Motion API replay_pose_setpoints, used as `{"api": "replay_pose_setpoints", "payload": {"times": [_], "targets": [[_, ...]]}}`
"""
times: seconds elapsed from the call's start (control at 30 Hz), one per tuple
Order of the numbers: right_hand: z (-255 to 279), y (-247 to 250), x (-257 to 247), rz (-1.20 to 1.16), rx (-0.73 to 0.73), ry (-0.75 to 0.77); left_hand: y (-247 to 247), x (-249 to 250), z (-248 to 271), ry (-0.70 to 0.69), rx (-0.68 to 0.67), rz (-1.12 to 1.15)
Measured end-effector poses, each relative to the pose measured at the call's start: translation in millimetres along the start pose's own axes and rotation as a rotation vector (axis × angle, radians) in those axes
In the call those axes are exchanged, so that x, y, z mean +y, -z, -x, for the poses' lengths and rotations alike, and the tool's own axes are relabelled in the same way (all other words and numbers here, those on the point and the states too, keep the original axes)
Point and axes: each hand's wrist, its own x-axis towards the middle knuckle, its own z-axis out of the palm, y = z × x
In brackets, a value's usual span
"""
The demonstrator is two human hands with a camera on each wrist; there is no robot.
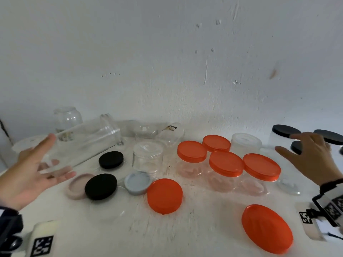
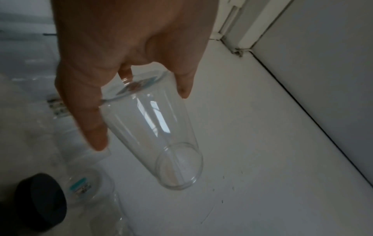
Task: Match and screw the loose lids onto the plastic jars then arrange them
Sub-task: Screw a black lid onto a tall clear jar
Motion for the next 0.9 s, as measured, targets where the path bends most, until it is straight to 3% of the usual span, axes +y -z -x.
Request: {"api": "replay_pose_setpoints", "payload": {"times": [0.1,0.23,0.47,0.57,0.73,0.9], "targets": [[18,-11,-62,-0.067,-0.037,0.125,-10,13,19,0.069,-0.164,0.001],[49,-42,-151,-0.161,-0.173,0.312,-3,11,10,0.126,-0.224,0.035],[115,-134,-292,-0.084,-0.772,0.619,19,15,-2,0.178,-0.363,0.081],[135,-168,-335,0.046,-0.958,0.698,28,18,-2,0.204,-0.393,0.019],[151,-199,-374,0.179,-1.052,0.67,48,13,-8,0.205,-0.393,-0.085],[151,-209,-383,0.207,-1.04,0.646,63,3,-18,0.162,-0.417,-0.266]]}}
